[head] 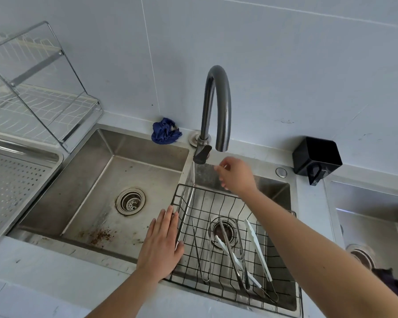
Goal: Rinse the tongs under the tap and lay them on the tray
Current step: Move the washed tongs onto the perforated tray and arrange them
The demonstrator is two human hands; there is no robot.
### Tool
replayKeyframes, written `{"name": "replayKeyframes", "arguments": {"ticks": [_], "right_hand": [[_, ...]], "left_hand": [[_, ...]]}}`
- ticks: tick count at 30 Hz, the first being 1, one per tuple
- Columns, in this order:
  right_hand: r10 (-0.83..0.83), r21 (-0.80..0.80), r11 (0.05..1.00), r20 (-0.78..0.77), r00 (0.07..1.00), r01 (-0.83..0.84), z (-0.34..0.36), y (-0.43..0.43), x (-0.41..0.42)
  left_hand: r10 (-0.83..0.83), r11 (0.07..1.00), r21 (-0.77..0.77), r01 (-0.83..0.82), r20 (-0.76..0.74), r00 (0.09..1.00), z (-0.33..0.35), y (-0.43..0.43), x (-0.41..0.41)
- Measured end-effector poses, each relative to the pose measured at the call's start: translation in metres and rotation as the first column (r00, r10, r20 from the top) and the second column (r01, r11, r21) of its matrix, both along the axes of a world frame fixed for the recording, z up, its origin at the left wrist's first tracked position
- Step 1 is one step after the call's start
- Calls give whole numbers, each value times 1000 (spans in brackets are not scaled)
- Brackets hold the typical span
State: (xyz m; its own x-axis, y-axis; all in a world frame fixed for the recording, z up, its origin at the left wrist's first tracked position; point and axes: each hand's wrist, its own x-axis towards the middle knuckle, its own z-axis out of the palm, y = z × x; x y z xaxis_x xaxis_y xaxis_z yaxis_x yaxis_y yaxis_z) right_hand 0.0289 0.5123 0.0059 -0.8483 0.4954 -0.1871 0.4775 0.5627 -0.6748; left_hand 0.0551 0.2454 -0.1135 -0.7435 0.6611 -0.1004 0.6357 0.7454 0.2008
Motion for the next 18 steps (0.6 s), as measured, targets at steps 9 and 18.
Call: {"name": "replayKeyframes", "arguments": {"ticks": [9, 18], "right_hand": [[-12, 111, 994, 271, 962, -19, -80, -24, 141], [-10, 247, 964, 402, 916, -98, -113, -38, 162]], "left_hand": [[12, 985, 174, 6, -100, 995, 29, 32, 39], [242, 964, -169, -203, 256, 936, 24, 80, 53]]}}
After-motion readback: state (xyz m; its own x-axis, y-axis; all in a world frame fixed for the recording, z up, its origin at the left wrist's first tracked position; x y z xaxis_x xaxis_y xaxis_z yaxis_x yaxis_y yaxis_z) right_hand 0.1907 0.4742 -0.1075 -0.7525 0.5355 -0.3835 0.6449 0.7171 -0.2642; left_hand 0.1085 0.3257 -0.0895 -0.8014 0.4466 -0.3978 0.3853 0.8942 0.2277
